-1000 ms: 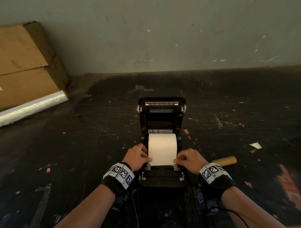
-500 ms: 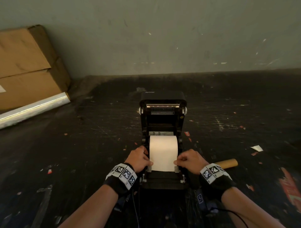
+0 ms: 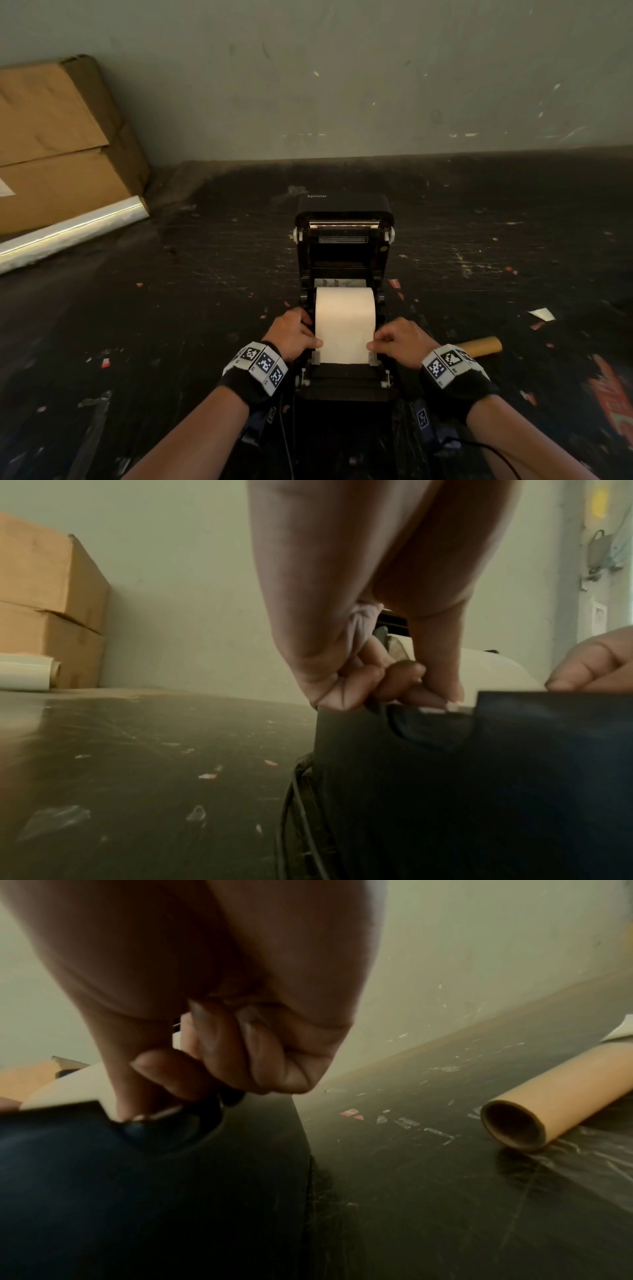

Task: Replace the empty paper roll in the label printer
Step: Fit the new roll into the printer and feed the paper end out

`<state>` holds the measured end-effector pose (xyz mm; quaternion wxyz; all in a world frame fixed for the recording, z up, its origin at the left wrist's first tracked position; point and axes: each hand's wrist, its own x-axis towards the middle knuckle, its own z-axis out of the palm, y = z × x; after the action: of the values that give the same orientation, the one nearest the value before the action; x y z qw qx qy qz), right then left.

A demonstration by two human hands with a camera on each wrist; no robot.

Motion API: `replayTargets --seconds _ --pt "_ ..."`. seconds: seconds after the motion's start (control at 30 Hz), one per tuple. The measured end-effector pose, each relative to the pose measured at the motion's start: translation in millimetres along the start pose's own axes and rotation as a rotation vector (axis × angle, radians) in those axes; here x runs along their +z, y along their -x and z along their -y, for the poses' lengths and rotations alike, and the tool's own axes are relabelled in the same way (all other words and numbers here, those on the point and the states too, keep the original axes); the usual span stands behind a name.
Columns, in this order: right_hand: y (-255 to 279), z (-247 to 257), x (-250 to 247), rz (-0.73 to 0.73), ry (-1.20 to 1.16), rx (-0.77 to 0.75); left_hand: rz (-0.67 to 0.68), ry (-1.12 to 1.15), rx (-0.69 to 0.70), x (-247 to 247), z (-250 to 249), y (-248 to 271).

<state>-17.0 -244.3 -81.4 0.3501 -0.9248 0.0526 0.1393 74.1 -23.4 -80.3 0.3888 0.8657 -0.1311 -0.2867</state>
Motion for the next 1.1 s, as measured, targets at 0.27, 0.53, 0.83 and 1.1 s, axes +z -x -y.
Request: replayTargets --seconds 0.27,0.53,0.83,1.1 --pt "-6.2 4.0 -2.9 0.072 0.081 0.028 0.020 0.004 -0.017 -3.0 0.5 -3.5" --pt "-8.1 1.0 -5.1 0.065 -0.009 0.038 0.020 -0.049 -0.025 -1.1 0.9 -5.0" --pt "-9.1 0.5 -6.7 0.111 0.005 0.034 0.042 -0.046 -0.029 -2.1 0.4 -6.9" --pt "-7.9 5.7 -5.8 0.144 0.053 0.033 0.079 -0.070 -0.043 -4.2 -2.8 -5.9"
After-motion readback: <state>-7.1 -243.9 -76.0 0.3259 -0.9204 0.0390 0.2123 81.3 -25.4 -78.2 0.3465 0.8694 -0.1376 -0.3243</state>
